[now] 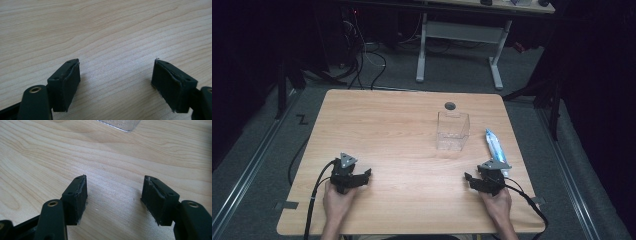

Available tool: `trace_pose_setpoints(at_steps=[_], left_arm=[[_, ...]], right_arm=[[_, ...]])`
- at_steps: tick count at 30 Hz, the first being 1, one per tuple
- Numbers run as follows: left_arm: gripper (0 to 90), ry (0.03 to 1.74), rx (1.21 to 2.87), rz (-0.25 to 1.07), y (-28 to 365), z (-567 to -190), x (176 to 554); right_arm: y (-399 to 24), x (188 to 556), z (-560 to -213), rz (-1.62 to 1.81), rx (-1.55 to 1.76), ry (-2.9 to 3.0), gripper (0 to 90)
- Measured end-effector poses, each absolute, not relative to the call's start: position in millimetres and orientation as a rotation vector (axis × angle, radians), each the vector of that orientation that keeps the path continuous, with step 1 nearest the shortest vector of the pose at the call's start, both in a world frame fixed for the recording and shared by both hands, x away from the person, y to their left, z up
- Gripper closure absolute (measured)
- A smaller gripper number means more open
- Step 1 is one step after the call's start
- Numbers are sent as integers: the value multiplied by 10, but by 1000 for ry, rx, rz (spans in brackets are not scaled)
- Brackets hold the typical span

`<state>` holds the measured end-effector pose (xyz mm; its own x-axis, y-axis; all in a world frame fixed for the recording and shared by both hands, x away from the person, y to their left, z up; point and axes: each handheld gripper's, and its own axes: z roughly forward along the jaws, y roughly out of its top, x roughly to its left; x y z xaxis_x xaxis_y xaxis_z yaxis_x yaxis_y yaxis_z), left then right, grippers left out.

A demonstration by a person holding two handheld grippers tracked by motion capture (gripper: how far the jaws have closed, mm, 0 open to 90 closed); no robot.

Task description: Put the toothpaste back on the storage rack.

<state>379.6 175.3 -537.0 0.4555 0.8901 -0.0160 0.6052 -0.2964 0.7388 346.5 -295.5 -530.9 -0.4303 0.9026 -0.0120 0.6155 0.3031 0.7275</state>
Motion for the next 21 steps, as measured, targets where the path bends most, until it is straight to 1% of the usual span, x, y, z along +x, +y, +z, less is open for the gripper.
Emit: trace_pose_setpoints(at_steps=[15,21], left_arm=[[236,1250,2014,531,1754,-5369,3799],[236,1249,2016,529,1758,-5368,3801]], right_arm=[[-2986,3482,-5308,933,1320,2186,372],[-2989,3474,-5303,923,1323,2179,385]])
